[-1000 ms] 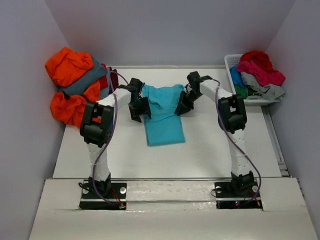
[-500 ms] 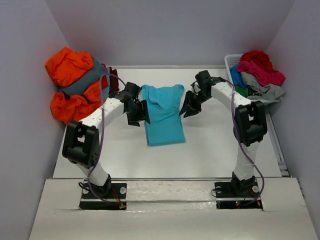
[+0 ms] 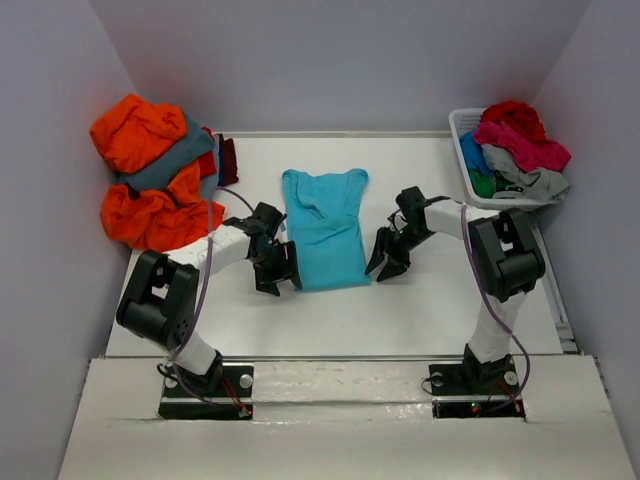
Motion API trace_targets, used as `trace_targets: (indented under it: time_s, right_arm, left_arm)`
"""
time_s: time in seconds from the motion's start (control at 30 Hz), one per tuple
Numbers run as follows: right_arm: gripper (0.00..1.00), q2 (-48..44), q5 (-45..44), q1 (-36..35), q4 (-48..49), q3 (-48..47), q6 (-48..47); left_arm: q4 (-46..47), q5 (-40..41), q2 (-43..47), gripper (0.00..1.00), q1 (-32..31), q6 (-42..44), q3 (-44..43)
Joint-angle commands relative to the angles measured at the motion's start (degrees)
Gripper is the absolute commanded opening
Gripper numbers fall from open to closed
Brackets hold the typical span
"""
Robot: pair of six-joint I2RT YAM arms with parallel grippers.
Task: Fold and stack the t-shirts
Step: Pick up the 2/3-rectangle-folded T-shirt at the center of the board.
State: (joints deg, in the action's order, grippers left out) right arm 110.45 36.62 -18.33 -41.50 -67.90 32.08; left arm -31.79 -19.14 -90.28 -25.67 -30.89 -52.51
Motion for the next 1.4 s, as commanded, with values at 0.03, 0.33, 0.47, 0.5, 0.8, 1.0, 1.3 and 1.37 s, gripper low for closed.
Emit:
trace_targets:
  time_s: [0.03, 0.33, 0.47, 0.5, 0.8, 1.0, 1.3, 1.37]
  right_arm:
    - [0.52, -4.0, 2.8, 0.5, 5.7, 2.5, 0.6]
    - [0.53, -3.7, 5.1, 0.5, 8.2, 5.3, 1.2]
    - [0.54, -3.8, 5.5, 0.5, 8.8, 6.4, 1.5]
    - [0.54, -3.7, 5.5, 0.5, 9.0, 6.5, 1.5]
    - [0.54, -3.6, 5.5, 0.5, 10.1, 8.1, 1.8]
    - [0.54, -2.4, 6.2, 0.5, 11.5, 8.7, 2.5]
    - [0.54, -0.2, 6.3, 0.5, 12.5, 7.3, 3.1]
    - [0.53, 0.0, 6.1, 0.5, 12.5, 6.9, 2.9]
  left_arm:
    - [3.0, -2.0, 2.0, 0.74, -0.1, -0.8, 0.5]
    - [6.7, -4.4, -1.7, 0.82, -0.1, -1.5, -0.7]
    - [9.5, -6.9, -3.1, 0.82, -0.1, -2.9, 0.4]
    - [10.0, -7.3, -3.4, 0.82, -0.1, -3.0, 0.6]
    - [14.7, -11.8, -5.7, 0.82, -0.1, -5.5, 2.6]
    - [16.3, -13.0, -6.1, 0.82, -0.1, -6.5, 4.3]
    - [14.7, -11.8, -4.7, 0.82, -0.1, -5.8, 6.3]
    - [13.3, -10.8, -3.6, 0.82, -0.1, -5.4, 6.9]
